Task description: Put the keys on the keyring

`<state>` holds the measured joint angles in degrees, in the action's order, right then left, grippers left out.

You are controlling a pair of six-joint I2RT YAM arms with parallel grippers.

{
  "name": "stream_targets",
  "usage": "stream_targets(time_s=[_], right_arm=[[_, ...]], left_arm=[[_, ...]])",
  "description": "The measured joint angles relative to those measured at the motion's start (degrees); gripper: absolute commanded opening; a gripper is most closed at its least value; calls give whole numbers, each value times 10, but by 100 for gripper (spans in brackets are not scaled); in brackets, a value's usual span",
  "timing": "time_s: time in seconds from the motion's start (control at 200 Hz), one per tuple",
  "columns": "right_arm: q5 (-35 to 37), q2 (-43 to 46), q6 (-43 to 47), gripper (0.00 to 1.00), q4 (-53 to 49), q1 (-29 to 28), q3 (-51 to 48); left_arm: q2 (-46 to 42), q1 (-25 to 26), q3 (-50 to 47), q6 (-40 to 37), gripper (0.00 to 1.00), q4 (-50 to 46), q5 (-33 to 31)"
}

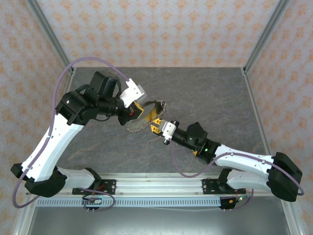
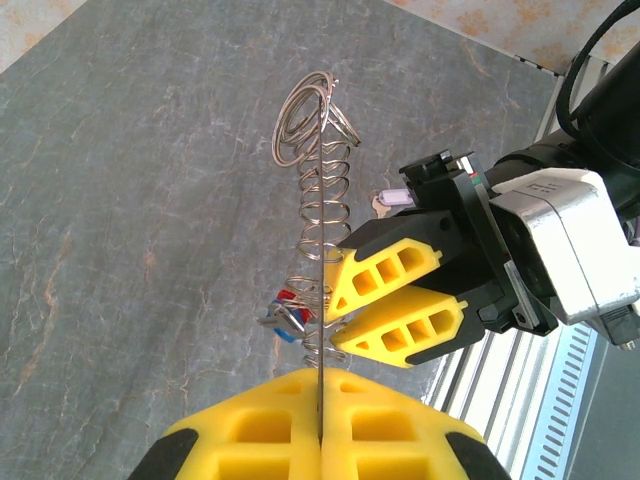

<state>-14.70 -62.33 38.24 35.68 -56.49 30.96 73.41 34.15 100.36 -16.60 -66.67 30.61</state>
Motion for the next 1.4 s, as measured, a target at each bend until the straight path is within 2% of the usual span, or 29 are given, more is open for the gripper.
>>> stream_targets(time_s=[0.415,0.52,1.401], right_arm=[[9,-23,-1,15,34,0,0],[17,-29,-1,11,44,-1,0],[56,-46,0,14,69,-9,3]], left_arm=[[0,0,0,2,0,0,-7],[0,0,0,2,0,0,-10],[-4,0,-3,17,0,10,-11]])
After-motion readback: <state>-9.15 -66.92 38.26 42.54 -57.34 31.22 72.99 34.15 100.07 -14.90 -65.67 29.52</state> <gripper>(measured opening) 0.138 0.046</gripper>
